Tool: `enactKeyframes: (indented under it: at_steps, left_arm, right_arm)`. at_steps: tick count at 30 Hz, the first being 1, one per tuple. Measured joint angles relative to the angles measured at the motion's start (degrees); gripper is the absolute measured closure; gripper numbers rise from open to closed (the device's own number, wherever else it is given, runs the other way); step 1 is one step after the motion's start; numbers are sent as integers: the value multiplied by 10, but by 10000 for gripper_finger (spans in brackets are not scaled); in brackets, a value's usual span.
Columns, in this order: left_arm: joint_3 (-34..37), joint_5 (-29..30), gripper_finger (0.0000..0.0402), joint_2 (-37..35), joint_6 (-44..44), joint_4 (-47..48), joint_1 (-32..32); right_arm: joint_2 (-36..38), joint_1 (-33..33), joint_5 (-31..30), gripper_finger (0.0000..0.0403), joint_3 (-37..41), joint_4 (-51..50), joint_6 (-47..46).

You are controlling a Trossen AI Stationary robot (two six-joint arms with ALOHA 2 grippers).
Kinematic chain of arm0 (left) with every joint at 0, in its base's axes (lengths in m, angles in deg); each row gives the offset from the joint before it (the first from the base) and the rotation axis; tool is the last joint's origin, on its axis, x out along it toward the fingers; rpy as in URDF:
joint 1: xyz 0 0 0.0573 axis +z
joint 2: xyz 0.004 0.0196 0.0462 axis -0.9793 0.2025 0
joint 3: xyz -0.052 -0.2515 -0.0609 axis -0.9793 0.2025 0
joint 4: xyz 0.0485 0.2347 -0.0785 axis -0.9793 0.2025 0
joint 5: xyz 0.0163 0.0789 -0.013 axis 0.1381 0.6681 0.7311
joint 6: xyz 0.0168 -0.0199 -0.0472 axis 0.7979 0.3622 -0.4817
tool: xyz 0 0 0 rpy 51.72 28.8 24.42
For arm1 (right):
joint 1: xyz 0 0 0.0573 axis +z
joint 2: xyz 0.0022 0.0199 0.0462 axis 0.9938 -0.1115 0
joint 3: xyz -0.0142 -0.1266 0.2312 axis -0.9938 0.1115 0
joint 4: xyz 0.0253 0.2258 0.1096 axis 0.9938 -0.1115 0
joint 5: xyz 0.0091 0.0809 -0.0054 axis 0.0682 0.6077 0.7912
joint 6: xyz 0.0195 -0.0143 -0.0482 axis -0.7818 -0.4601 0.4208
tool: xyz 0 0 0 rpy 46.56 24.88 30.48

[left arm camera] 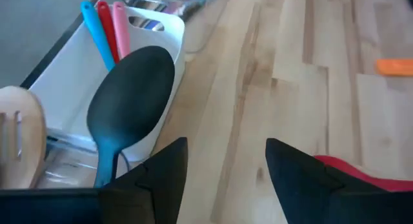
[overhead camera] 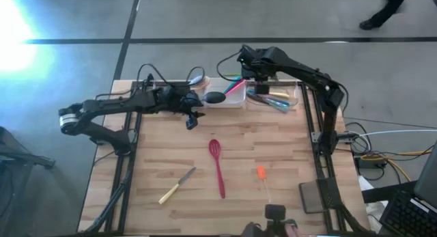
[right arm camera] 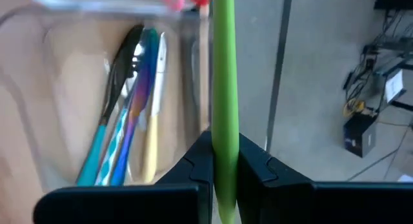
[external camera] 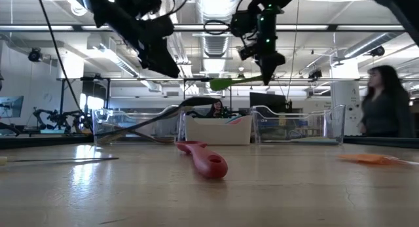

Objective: Pick & Place Kitchen Items
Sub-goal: Put the green spatula into the white bin

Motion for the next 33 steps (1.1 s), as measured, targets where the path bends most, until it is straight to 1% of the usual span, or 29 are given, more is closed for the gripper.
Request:
enactKeyframes:
  at_steps: [4, 8, 15, 19, 26, 30, 33]
  left_arm:
    - [15, 0, 190, -45, -13, 0, 0]
    - [30, 0, 191, -92, -12, -8, 0]
    - [42, 0, 191, -145, -10, -19, 0]
    - [43, 0, 191, -158, -3, -20, 0]
    - [43, 0, 191, -159, 0, -19, 0]
    - [43, 0, 191, -159, 5, -20, 0]
    - [43, 0, 191, -159, 5, -21, 0]
  right_arm:
    - [-46, -9, 31, 381, -56, -3, -2]
    - [-78, -19, 30, 381, -89, -23, 0]
    - [-119, -12, 32, 381, -95, -45, 13]
    - [-138, 0, 2, 381, -95, -49, 15]
    - [-161, 16, -16, 381, -95, -47, 28]
    - [-171, 23, -62, 381, -95, -45, 45]
    - [-180, 25, -73, 381, -95, -34, 64]
